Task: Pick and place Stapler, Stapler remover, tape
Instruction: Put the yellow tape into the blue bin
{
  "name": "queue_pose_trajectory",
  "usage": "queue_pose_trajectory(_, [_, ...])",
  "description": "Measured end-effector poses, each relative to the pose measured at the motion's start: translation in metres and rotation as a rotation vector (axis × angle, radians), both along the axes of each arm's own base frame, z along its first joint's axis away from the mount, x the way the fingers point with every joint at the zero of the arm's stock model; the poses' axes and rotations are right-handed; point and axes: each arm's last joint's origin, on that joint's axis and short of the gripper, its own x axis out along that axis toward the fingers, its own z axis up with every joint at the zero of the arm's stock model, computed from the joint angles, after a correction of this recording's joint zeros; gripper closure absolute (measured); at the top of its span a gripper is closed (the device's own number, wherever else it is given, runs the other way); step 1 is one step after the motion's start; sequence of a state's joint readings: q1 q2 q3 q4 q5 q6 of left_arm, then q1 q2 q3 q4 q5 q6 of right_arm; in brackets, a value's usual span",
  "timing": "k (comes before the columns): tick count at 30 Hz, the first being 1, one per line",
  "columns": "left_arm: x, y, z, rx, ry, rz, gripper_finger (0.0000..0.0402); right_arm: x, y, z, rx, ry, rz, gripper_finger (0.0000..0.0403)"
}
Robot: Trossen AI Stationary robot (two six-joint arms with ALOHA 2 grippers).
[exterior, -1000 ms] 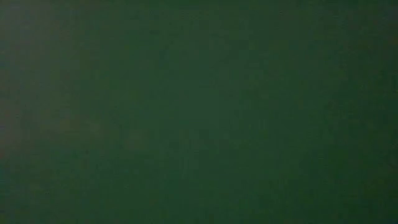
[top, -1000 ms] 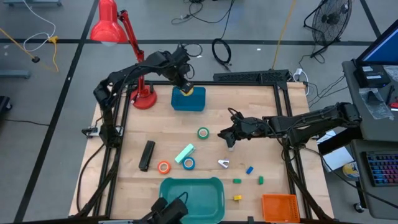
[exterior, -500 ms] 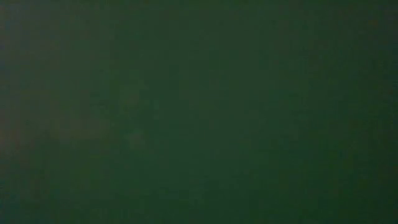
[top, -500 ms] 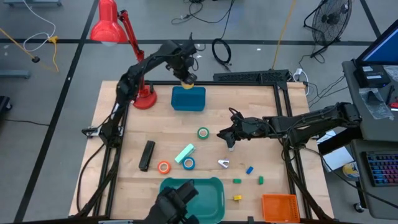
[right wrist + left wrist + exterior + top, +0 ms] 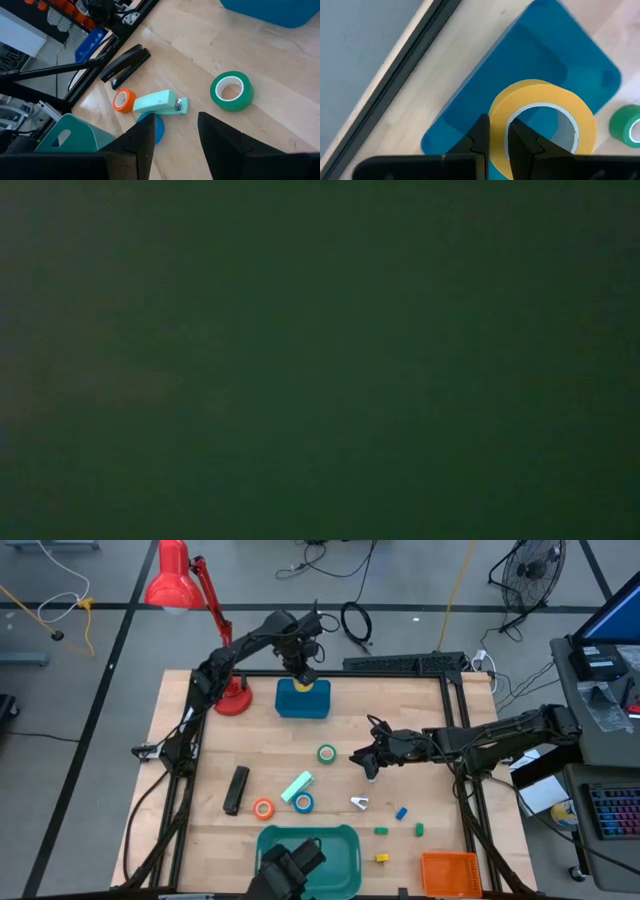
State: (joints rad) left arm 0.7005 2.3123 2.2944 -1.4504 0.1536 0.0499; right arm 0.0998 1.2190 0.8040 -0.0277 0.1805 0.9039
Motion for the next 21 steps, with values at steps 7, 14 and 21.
queue_pose_trajectory(7, [0.004, 0.002, -0.001, -0.029, -0.070, 0.023, 0.0364, 0.000, 0.000, 0.000, 0.001, 0.000, 0.001, 0.0261])
queue_pose_trajectory(14, [0.003, 0.001, -0.023, -0.083, -0.037, 0.051, 0.0364, 0.000, 0.000, 0.000, 0.003, 0.000, 0.005, 0.0261])
queue_pose_trajectory(21, [-0.001, -0.003, -0.046, -0.137, 0.029, 0.059, 0.0364, 0.000, 0.000, 0.000, -0.002, 0.001, 0.005, 0.0261])
